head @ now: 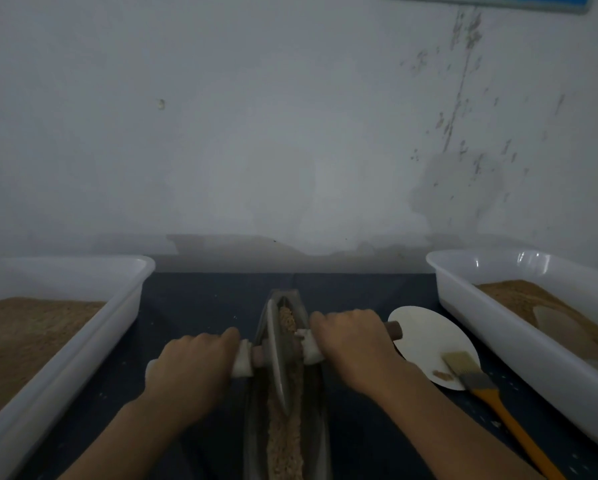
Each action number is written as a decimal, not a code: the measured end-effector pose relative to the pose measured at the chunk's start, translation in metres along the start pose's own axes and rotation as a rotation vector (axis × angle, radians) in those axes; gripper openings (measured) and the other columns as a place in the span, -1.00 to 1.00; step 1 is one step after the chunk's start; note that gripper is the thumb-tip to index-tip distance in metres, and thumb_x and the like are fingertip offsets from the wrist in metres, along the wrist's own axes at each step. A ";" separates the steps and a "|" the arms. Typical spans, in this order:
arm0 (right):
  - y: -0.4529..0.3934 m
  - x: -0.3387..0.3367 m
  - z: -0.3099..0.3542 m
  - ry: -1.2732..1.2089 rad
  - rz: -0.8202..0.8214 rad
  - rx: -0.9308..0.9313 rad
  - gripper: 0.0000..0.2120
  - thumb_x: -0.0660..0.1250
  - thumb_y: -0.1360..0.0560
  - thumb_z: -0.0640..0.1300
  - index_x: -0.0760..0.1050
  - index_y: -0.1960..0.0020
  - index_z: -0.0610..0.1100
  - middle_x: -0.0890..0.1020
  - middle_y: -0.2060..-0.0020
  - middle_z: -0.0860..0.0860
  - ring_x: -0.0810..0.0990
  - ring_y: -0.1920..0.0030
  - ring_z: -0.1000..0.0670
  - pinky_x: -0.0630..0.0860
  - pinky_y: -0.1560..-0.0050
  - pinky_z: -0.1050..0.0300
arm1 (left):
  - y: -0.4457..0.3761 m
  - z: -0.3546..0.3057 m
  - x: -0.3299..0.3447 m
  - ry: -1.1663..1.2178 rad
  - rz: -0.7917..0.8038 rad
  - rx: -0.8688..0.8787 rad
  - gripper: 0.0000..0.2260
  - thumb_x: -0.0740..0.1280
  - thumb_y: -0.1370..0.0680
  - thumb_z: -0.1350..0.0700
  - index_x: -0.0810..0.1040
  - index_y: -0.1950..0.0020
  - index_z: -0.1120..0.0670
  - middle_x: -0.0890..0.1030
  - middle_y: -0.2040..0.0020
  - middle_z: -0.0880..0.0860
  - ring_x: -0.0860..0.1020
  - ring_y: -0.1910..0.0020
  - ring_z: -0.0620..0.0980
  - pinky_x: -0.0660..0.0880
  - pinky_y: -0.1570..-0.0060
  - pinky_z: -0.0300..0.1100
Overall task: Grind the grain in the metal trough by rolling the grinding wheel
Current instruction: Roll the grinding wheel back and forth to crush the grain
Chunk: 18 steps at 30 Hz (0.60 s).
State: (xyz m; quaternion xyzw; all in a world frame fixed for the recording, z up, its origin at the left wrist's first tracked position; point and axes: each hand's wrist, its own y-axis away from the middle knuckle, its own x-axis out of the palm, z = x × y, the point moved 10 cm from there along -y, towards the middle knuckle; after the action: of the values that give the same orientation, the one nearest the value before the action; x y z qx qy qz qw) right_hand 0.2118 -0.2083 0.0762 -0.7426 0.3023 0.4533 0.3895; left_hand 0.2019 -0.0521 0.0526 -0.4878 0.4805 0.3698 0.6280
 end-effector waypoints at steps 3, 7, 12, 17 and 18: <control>0.022 -0.004 0.007 -0.057 0.071 -0.011 -0.79 0.34 -0.45 -0.16 0.38 -0.05 -0.10 0.61 0.12 -0.05 0.58 0.18 -0.11 0.28 0.27 0.08 | 0.017 -0.010 -0.003 -0.011 0.066 0.040 -0.70 0.31 -0.46 -0.09 0.13 0.12 -0.17 0.37 0.22 -0.14 0.37 0.28 -0.12 0.28 0.25 -0.18; 0.054 -0.002 0.018 -0.149 0.213 0.030 -0.82 0.26 -0.50 -0.14 0.35 -0.08 -0.08 0.58 0.04 -0.07 0.58 0.04 -0.16 0.29 0.27 0.04 | 0.042 -0.020 -0.004 0.009 0.257 0.059 -0.67 0.30 -0.47 -0.16 0.10 0.10 -0.22 0.42 0.10 -0.16 0.45 0.13 -0.11 0.28 0.13 -0.16; 0.052 0.008 0.017 -0.148 0.281 0.055 -0.80 0.21 -0.53 -0.14 0.29 -0.13 -0.10 0.54 -0.07 -0.09 0.54 -0.03 -0.19 0.24 0.17 -0.01 | 0.043 -0.022 -0.006 -0.019 0.263 0.058 -0.72 0.21 -0.49 -0.24 0.13 0.02 -0.21 0.46 -0.02 -0.18 0.50 -0.06 -0.11 0.32 0.06 -0.14; 0.025 0.018 -0.003 -0.148 0.124 0.082 -0.82 0.31 -0.47 -0.12 0.34 0.00 -0.04 0.60 0.09 0.00 0.58 0.15 -0.08 0.39 0.18 0.05 | 0.009 -0.014 -0.008 -0.090 0.071 0.039 -0.65 0.30 -0.45 -0.12 0.07 0.11 -0.19 0.42 0.11 -0.16 0.42 0.18 -0.12 0.26 0.19 -0.16; 0.018 0.018 -0.006 -0.134 0.096 0.087 -0.82 0.33 -0.46 -0.14 0.33 0.03 -0.05 0.60 0.12 0.00 0.58 0.18 -0.08 0.39 0.21 0.08 | 0.003 -0.012 -0.009 -0.094 0.026 0.038 -0.64 0.30 -0.45 -0.11 0.07 0.11 -0.18 0.46 0.08 -0.15 0.40 0.20 -0.13 0.25 0.21 -0.16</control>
State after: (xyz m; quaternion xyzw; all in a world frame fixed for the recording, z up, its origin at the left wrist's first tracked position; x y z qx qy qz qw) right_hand 0.2076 -0.2245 0.0557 -0.6775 0.3300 0.5067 0.4187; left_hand 0.1934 -0.0630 0.0598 -0.4518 0.4634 0.3913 0.6542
